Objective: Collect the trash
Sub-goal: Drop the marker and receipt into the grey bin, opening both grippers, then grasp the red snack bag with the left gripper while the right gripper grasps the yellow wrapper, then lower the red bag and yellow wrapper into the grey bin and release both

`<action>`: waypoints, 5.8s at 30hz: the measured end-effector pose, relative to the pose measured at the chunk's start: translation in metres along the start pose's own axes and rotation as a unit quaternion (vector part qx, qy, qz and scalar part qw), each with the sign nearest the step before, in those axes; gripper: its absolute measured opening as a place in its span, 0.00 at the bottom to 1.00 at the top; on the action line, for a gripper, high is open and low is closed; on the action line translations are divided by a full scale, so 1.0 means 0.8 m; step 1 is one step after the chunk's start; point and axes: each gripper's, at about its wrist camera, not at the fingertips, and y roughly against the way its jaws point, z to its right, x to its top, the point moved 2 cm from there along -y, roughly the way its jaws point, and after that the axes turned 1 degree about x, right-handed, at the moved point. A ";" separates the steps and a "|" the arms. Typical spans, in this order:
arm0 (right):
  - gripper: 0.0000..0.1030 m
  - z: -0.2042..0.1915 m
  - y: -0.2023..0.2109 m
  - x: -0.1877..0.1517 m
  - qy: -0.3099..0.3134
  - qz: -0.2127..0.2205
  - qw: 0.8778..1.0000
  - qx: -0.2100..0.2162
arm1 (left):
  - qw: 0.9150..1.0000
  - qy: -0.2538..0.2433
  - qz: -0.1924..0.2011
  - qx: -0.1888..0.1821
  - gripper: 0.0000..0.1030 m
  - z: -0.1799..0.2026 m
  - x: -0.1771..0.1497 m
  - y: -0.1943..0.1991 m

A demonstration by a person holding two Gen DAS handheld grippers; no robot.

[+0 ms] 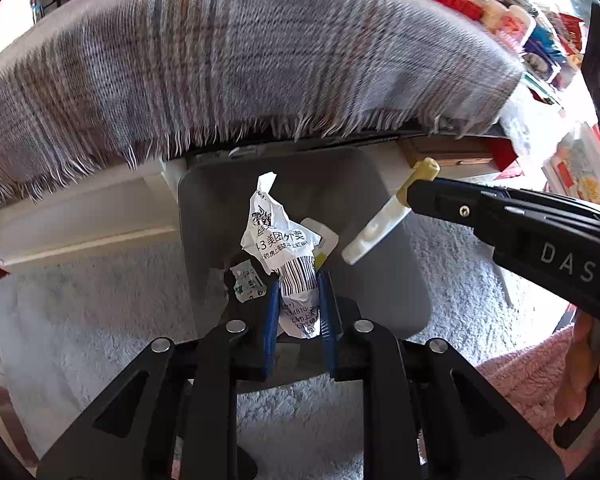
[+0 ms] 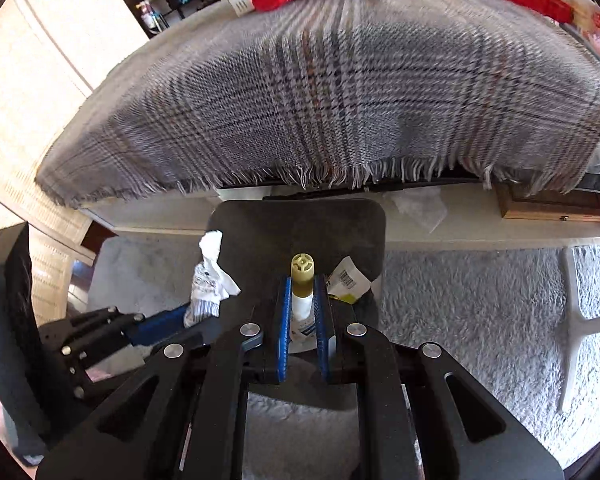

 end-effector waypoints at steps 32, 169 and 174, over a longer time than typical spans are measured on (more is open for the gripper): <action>0.97 0.079 0.127 0.112 -0.076 0.120 0.987 -0.070 | 0.995 0.014 0.097 0.033 0.92 -0.030 0.121 0.120; 0.31 0.009 -0.071 -0.005 0.012 -0.050 0.998 -0.020 | 0.999 0.040 -0.024 0.019 0.43 -0.032 0.004 -0.053; 0.40 0.006 -0.050 0.005 0.006 -0.027 1.000 0.006 | 0.999 0.030 0.006 0.032 0.57 -0.035 -0.001 -0.025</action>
